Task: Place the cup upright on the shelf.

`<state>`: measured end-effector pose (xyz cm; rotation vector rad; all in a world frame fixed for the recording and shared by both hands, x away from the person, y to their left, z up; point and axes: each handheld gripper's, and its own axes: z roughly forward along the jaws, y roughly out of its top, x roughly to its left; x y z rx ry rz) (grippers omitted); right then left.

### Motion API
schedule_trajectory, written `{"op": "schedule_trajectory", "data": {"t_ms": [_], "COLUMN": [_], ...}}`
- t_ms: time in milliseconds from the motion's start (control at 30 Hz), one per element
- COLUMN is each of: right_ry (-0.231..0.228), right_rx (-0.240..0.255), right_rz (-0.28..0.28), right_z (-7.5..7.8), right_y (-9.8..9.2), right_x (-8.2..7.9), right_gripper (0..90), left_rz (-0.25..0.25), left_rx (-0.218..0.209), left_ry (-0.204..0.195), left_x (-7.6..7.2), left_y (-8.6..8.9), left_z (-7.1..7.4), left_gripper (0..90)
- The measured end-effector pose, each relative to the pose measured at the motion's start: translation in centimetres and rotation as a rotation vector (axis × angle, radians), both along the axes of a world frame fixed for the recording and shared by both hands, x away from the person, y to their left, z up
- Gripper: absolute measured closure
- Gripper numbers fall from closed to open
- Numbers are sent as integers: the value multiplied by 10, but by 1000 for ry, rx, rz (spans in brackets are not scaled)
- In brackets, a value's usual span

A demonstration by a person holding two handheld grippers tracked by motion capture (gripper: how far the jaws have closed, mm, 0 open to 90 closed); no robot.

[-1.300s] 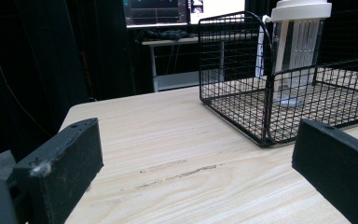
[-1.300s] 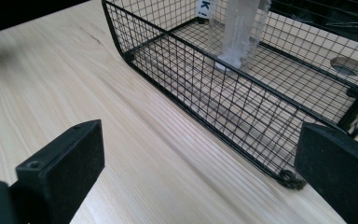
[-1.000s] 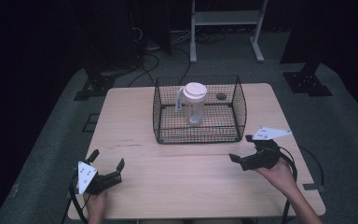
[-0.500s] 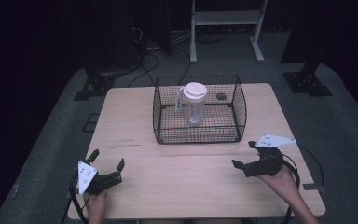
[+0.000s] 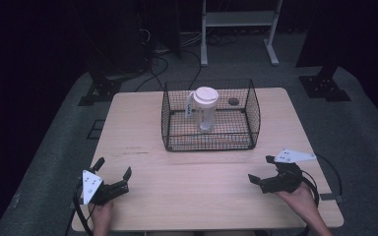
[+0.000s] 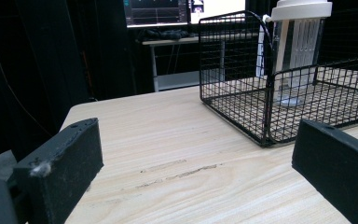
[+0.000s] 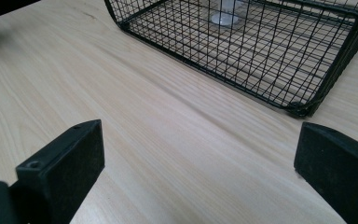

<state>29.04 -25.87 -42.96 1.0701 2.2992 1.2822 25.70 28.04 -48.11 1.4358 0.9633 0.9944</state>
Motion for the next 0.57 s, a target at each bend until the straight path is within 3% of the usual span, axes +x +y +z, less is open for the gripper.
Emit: {"op": "schedule_trajectory", "data": {"t_ms": [567], "right_ry": [-32], "right_rx": [10], "right_rz": [-21], "right_z": [-10], "right_y": [0], "right_x": [-21], "right_gripper": [10], "left_rz": [-1], "left_rx": [-5], "left_ry": [-1], "left_x": [0], "left_y": [0], "left_z": [0], "left_gripper": [9]}}
